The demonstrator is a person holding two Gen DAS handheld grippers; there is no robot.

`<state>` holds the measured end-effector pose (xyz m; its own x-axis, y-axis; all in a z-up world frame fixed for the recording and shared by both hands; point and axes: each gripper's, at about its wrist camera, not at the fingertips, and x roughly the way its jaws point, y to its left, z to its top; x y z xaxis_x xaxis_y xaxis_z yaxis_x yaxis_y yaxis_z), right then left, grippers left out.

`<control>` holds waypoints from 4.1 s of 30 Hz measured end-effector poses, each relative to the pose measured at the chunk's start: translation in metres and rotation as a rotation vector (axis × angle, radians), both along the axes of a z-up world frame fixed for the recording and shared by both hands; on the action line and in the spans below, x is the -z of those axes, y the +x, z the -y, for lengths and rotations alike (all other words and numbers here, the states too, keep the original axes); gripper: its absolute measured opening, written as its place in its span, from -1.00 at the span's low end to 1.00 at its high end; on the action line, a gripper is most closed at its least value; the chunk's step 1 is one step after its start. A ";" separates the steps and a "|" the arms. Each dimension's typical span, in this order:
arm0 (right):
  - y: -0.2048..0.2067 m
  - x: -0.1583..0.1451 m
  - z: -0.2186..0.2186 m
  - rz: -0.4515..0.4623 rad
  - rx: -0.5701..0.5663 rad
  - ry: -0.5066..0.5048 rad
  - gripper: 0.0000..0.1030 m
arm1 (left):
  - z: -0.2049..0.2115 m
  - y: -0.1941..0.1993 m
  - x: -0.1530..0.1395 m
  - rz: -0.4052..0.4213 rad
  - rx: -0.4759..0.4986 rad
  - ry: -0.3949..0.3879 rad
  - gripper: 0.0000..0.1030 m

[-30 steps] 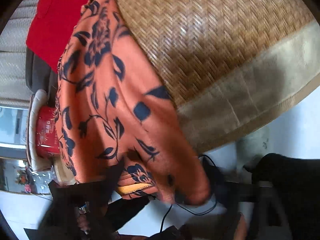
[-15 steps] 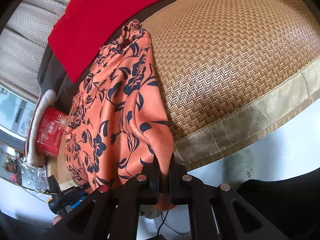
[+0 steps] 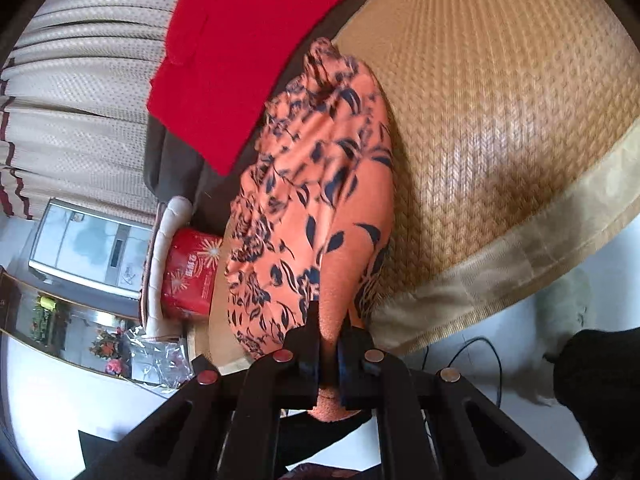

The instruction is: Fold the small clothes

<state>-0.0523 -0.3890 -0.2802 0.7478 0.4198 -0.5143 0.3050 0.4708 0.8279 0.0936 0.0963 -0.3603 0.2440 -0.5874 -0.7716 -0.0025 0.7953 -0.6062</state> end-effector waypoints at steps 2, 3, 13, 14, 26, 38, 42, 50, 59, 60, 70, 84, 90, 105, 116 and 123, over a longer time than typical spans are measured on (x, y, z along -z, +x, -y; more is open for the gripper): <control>-0.001 -0.005 0.005 -0.005 0.012 -0.015 -0.87 | -0.015 -0.002 -0.013 0.062 -0.047 -0.027 -0.91; -0.002 -0.005 0.007 -0.009 0.020 -0.018 -0.87 | -0.021 -0.002 -0.017 0.074 -0.059 -0.045 -0.91; 0.001 0.047 -0.001 -0.104 -0.033 0.094 -0.87 | -0.010 0.014 0.013 -0.070 0.025 0.036 0.14; 0.002 0.050 -0.001 -0.104 -0.039 0.106 -0.87 | -0.010 0.012 0.017 -0.074 0.017 0.038 0.20; 0.027 0.080 -0.006 -0.220 -0.088 0.036 -0.78 | -0.005 0.016 0.005 -0.006 0.056 -0.033 -0.90; 0.087 -0.049 0.022 0.146 -0.095 0.079 -0.84 | 0.005 0.074 -0.133 0.233 0.065 -0.359 -0.90; 0.138 -0.096 0.061 0.252 -0.010 0.024 -0.84 | 0.014 0.135 -0.180 0.276 0.031 -0.344 -0.90; 0.285 -0.077 0.154 0.236 0.227 0.028 -0.79 | 0.070 0.313 -0.144 0.241 -0.048 -0.153 -0.87; 0.331 0.041 0.191 0.090 0.323 0.306 -0.71 | 0.068 0.363 -0.047 0.069 -0.174 -0.291 -0.77; 0.324 0.034 0.194 0.115 0.338 0.281 -0.65 | 0.059 0.361 -0.052 0.090 -0.204 -0.313 -0.67; 0.248 -0.068 0.130 0.270 0.214 0.011 0.86 | 0.017 0.240 -0.139 0.320 -0.276 -0.308 0.47; 0.206 0.018 0.053 0.042 0.114 0.235 0.64 | 0.057 0.164 -0.028 -0.021 -0.308 -0.398 0.47; 0.226 0.030 0.076 0.064 0.249 0.216 0.48 | 0.062 0.186 -0.027 0.040 -0.375 -0.402 0.45; 0.268 -0.024 0.049 0.026 0.309 -0.245 -0.63 | 0.101 0.211 -0.038 0.149 -0.301 -0.223 -0.73; 0.195 -0.051 0.058 0.058 0.210 -0.343 -0.68 | 0.101 0.188 -0.053 0.203 -0.160 -0.070 -0.72; 0.188 -0.070 0.107 0.053 0.294 -0.412 -0.55 | 0.076 0.198 -0.036 0.103 -0.205 -0.141 -0.36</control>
<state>0.1353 -0.4961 -0.2103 0.8337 -0.0422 -0.5506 0.4363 0.6616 0.6099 0.2921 0.0202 -0.3247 0.4424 -0.6173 -0.6505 -0.0873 0.6923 -0.7163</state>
